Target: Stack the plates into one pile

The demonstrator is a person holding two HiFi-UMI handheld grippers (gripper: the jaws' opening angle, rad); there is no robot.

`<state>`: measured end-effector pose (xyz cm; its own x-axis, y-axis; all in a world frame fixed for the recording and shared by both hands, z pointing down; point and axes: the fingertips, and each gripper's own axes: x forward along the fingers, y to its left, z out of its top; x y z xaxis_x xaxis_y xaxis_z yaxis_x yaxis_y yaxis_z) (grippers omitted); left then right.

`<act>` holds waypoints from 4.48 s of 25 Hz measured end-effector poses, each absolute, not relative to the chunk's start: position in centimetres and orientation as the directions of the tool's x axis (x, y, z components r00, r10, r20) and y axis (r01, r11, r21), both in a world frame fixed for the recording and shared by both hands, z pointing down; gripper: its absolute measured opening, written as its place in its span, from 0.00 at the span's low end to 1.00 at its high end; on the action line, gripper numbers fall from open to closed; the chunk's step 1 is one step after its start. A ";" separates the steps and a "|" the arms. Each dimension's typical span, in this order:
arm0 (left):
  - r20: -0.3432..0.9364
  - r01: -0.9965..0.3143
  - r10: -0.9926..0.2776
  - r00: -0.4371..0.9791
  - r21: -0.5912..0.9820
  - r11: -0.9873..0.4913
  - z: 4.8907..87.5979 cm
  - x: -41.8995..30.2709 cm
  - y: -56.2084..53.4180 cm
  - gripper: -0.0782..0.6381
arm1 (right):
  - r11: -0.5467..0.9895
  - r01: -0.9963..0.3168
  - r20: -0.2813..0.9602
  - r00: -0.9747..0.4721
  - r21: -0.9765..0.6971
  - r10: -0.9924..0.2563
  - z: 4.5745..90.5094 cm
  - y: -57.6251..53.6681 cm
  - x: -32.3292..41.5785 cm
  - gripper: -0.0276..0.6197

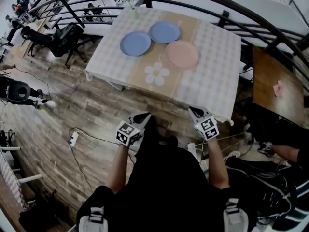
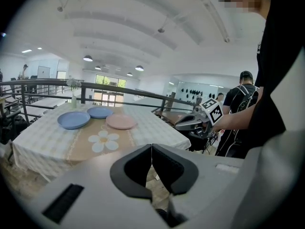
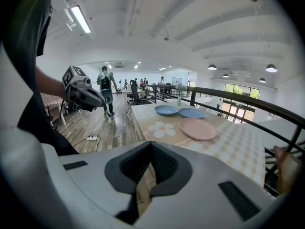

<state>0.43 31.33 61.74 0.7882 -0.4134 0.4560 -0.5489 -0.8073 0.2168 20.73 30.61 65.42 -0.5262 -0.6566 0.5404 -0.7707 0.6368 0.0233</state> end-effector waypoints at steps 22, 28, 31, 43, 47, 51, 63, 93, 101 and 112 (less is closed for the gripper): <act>0.418 -0.457 -0.328 0.847 0.258 -0.851 61.1 -3.0 18.2 0.11 | 0.548 -0.835 0.571 -0.434 0.035 -0.697 65.2 20.7 17.0 0.04; 0.409 -0.422 -0.297 0.863 0.258 -0.869 61.1 -3.5 15.4 0.11 | 0.517 -0.855 0.569 -0.401 0.049 -0.718 65.0 18.3 16.4 0.04; 0.407 -0.401 -0.278 0.870 0.257 -0.879 61.0 -3.9 13.9 0.11 | 0.497 -0.866 0.568 -0.384 0.052 -0.728 64.8 17.1 16.0 0.04; 0.397 -0.364 -0.249 0.883 0.247 -0.898 60.7 -7.5 9.2 0.11 | 0.460 -0.885 0.575 -0.339 0.075 -0.745 64.7 13.6 13.0 0.04; 0.392 -0.362 -0.249 0.886 0.246 -0.899 60.9 -8.3 8.2 0.11 | 0.459 -0.884 0.582 -0.331 0.083 -0.743 65.0 13.2 12.2 0.04; 0.388 -0.364 -0.250 0.887 0.255 -0.896 61.0 -8.9 7.1 0.11 | 0.463 -0.882 0.598 -0.325 0.086 -0.732 64.9 12.6 11.6 0.04; 0.406 -0.390 -0.266 0.874 0.260 -0.884 61.5 -8.5 5.5 0.11 | 0.493 -0.857 0.619 -0.307 0.151 -0.723 65.0 11.2 12.5 0.04; 0.454 -0.611 -0.479 0.751 0.203 -0.765 59.3 -2.1 1.6 0.11 | 0.691 -0.720 0.643 -0.500 0.063 -0.580 69.3 0.7 19.6 0.04; 0.442 -0.620 -0.488 0.753 0.225 -0.752 59.8 -1.9 0.8 0.11 | 0.729 -0.682 0.716 -0.483 0.053 -0.504 72.2 0.7 19.8 0.04; 0.436 -0.592 -0.460 0.773 0.235 -0.771 60.3 -0.7 0.1 0.11 | 0.740 -0.671 0.757 -0.467 0.033 -0.457 75.4 0.2 19.6 0.09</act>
<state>-0.67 0.06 60.30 0.7731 -0.4604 0.4364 -0.5919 -0.7710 0.2351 19.57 0.20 75.36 -0.4668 -0.4571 0.7571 -0.6714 0.7404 0.0330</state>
